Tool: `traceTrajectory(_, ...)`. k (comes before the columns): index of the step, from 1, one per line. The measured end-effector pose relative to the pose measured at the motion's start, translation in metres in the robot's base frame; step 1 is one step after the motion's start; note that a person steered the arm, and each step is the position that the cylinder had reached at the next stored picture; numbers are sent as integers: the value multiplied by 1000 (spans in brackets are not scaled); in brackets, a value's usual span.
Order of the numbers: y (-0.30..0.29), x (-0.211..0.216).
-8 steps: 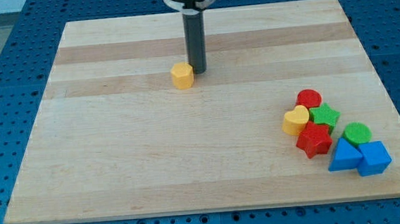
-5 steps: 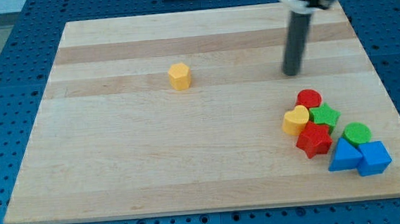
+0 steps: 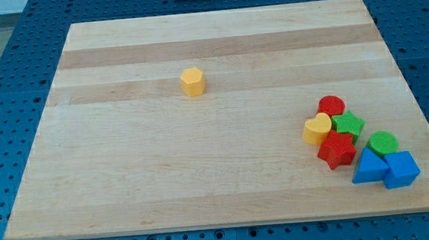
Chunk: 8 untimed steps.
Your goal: Point your arm to the blue cube
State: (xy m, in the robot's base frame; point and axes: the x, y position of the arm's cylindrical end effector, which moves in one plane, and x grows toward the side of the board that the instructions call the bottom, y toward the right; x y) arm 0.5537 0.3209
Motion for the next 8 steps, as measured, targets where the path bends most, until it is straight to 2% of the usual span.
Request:
traceTrajectory(2,-14,63)
traceTrajectory(4,-55,63)
traceTrajectory(6,-63,63)
traceTrajectory(8,-64,44)
